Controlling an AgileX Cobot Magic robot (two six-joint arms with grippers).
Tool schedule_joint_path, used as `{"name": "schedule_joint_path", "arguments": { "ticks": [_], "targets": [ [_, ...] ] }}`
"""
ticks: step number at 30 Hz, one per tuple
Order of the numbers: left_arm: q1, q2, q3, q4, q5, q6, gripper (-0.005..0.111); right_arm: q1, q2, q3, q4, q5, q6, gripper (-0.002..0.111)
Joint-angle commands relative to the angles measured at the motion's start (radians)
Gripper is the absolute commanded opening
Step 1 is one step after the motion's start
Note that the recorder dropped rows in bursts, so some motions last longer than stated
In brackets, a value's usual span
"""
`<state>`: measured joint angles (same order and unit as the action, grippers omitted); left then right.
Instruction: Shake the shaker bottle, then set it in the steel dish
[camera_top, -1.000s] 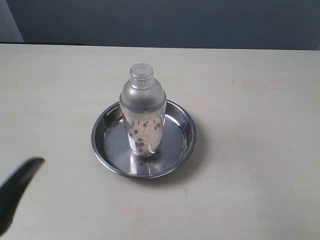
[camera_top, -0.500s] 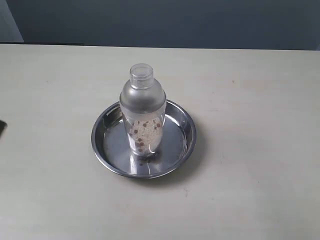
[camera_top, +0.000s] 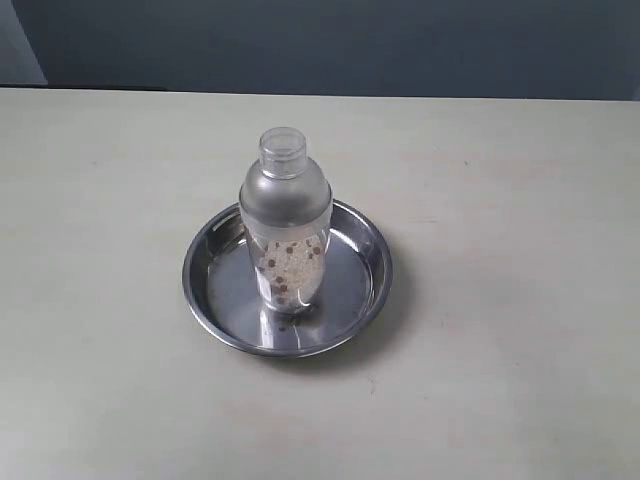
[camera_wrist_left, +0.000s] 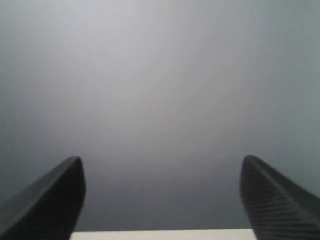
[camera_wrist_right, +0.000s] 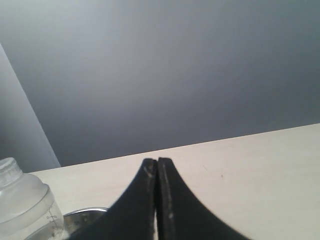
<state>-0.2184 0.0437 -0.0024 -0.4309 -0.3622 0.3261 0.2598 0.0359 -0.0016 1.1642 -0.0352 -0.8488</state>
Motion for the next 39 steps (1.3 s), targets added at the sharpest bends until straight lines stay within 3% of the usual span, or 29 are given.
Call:
{"name": "schedule_joint_path", "arguments": {
  "ticks": [1, 4, 5, 9, 12, 19, 21, 23, 28, 30, 32, 33, 34, 35, 36, 37, 39],
  "targets": [
    [0.009, -0.005, 0.002, -0.288, -0.034, 0.255, 0.039, -0.001, -0.004, 0.002, 0.001, 0.001, -0.004, -0.001],
    [0.009, -0.005, 0.002, -0.369, -0.061, 0.368, 0.005, -0.001, -0.004, 0.002, 0.001, 0.001, -0.004, -0.001],
    [0.009, -0.005, 0.002, -0.374, -0.061, 0.415, 0.001, -0.001, -0.004, 0.002, 0.001, 0.001, -0.004, -0.001],
    [0.009, -0.005, 0.002, -0.468, 0.051, 0.622, 0.0, -0.001, -0.004, 0.002, 0.001, 0.001, -0.004, -0.001],
    [0.009, -0.005, 0.002, -0.599, 0.172, 0.898, 0.0, -0.001, -0.004, 0.002, 0.001, 0.001, -0.004, -0.001],
    [0.011, -0.028, 0.002, -0.984, 0.183, 1.128, 0.0, -0.001, -0.004, 0.002, 0.001, 0.001, -0.004, -0.001],
    [0.039, -0.034, 0.002, -1.064, 0.21, 1.228, 0.0, -0.001, -0.004, 0.002, 0.001, 0.001, -0.004, -0.001],
    [0.048, -0.032, 0.002, -1.082, 0.222, 1.307, 0.0, -0.001, -0.004, 0.002, 0.001, -0.004, -0.004, -0.001],
    [0.048, -0.03, 0.002, -1.06, 0.204, 1.306, 0.0, -0.001, -0.004, 0.002, 0.001, -0.001, -0.004, -0.001],
    [0.053, -0.03, 0.002, -0.971, 0.22, 1.247, 0.0, -0.001, -0.004, 0.002, 0.001, -0.001, -0.004, -0.001],
    [0.059, -0.03, 0.002, -0.723, 0.225, 0.937, 0.0, -0.001, -0.004, 0.002, 0.001, 0.003, -0.004, -0.001],
    [0.059, -0.03, 0.002, -0.413, 0.223, 0.62, 0.0, -0.001, -0.004, 0.002, 0.001, -0.003, -0.004, -0.001],
    [0.059, -0.03, 0.002, -0.248, 0.21, 0.451, 0.0, -0.001, -0.004, 0.002, 0.001, -0.006, -0.004, -0.001],
    [0.059, -0.03, 0.002, 0.104, 0.224, 0.137, 0.0, -0.001, -0.004, 0.002, 0.001, 0.001, -0.004, -0.001],
    [0.059, -0.03, 0.002, 0.2, 0.262, 0.045, 0.0, -0.001, -0.004, 0.002, 0.001, 0.001, -0.004, -0.001],
    [0.059, -0.03, 0.002, 0.386, 0.389, -0.081, 0.0, -0.001, -0.004, 0.002, 0.001, 0.001, -0.004, -0.001],
    [0.071, -0.034, 0.002, 0.546, 0.51, -0.161, 0.0, -0.001, -0.004, 0.002, 0.001, -0.001, -0.004, -0.001]
  ]
}}
